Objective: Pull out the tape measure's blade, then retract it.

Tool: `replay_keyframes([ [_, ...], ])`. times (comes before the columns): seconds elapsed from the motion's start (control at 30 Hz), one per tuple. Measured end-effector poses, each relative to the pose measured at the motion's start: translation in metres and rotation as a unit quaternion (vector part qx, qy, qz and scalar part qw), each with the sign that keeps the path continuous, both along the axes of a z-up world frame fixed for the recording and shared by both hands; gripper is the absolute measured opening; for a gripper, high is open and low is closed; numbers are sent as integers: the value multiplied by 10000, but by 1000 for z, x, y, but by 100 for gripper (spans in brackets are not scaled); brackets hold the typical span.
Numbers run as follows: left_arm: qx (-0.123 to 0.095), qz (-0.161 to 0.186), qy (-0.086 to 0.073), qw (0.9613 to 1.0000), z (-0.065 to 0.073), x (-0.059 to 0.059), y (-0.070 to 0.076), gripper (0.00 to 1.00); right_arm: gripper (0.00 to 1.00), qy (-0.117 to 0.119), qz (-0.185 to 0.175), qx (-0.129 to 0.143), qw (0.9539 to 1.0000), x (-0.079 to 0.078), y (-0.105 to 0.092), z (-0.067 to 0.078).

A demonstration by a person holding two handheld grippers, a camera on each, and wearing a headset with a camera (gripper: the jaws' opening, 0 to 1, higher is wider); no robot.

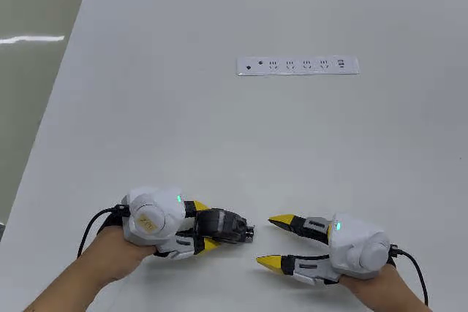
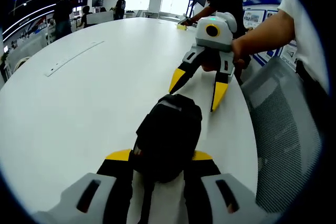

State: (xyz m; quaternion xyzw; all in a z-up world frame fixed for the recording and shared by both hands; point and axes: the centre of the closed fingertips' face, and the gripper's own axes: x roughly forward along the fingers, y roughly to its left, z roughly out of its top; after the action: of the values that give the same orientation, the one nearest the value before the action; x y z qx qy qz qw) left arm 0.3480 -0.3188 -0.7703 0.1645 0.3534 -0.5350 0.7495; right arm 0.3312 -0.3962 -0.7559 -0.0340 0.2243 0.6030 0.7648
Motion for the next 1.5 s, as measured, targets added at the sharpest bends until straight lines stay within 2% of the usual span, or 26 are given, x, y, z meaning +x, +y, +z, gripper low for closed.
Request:
replay_keyframes([
  [0.37, -9, 8, 30, 10000, -1, -1, 0, 34, 44, -19, 20, 7, 10000, 0, 3, 0],
  [0.7, 37, -54, 44, 10000, -3, -1, 0, 33, 42, -114, 180, -77, 9997, 2, 13, -8],
  [0.87, 67, -112, 53, 9999, -3, -1, 0, 33, 38, -257, 327, -153, 9990, 4, 17, -15],
  [0.97, 98, -119, 71, 9999, -4, -1, 1, 33, 36, -324, 367, -146, 9987, 5, 18, -14],
  [1.23, 82, -138, 81, 9998, -4, -1, 1, 32, 33, -331, 422, -128, 9985, 6, 23, -17],
  [1.37, 76, -139, 86, 9998, -5, -1, 0, 32, 29, -413, 501, -167, 9978, 5, 24, -20],
  [1.5, 80, -148, 86, 9998, -4, -1, 0, 32, 26, -397, 467, -136, 9980, 9, 28, -22],
])
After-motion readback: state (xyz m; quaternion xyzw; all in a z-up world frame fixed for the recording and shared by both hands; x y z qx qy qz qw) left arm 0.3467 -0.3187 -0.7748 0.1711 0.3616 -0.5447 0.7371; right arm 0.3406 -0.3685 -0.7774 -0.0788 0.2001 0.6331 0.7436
